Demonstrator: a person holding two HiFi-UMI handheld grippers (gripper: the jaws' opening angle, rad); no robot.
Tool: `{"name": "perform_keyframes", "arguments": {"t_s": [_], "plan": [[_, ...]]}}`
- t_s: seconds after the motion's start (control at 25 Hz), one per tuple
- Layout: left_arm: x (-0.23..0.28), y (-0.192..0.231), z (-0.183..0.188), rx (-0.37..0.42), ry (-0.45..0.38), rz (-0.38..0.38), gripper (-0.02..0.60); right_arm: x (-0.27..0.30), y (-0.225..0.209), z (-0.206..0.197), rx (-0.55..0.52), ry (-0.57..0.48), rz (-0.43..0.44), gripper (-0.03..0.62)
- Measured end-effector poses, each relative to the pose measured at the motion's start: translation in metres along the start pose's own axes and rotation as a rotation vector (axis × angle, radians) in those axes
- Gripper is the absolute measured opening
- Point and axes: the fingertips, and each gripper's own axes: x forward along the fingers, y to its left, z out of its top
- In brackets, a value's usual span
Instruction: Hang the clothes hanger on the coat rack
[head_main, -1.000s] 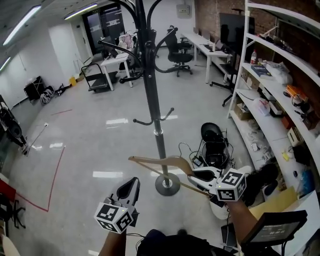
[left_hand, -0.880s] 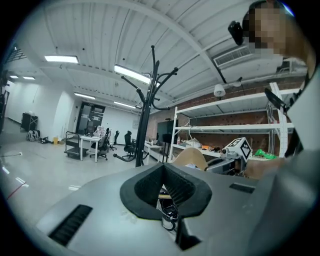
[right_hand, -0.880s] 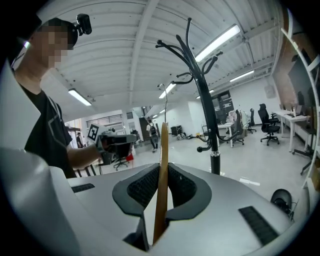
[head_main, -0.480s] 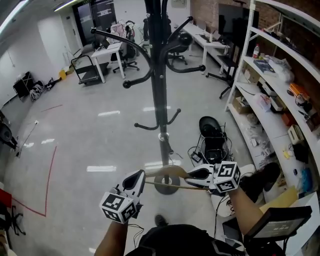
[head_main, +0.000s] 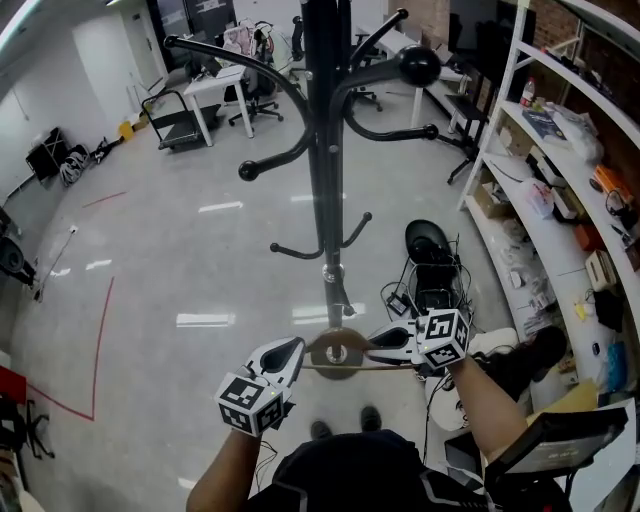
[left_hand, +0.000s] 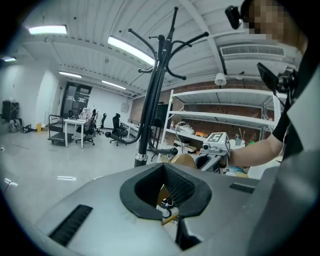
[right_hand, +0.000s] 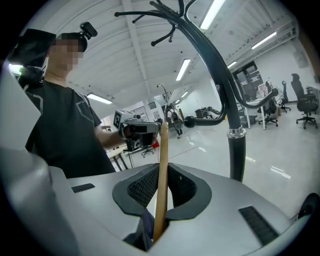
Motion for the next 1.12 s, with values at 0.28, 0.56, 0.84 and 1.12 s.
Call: {"name": "perform_keyframes", "arguments": {"t_s": [0.28, 0.56, 0.84, 1.12], "plan": [[0.022, 0.010, -0.019, -0.027, 0.039, 0.051, 0.000, 0.006, -0.024, -0.017, -0.004, 0.038, 0.075, 0.054], [0.039, 0.012, -0.030, -0.037, 0.054, 0.058, 0.000, 0.004, -0.040, -0.022, -0.008, 0.035, 0.116, 0.054], [0.052, 0.016, -0.042, -0.045, 0.056, 0.078, 0.000, 0.007, -0.058, -0.032, 0.003, 0.041, 0.139, 0.054], [0.065, 0.022, -0.052, -0.044, 0.036, 0.089, 0.000, 0.011, -0.080, -0.043, -0.005, 0.037, 0.148, 0.054]]}}
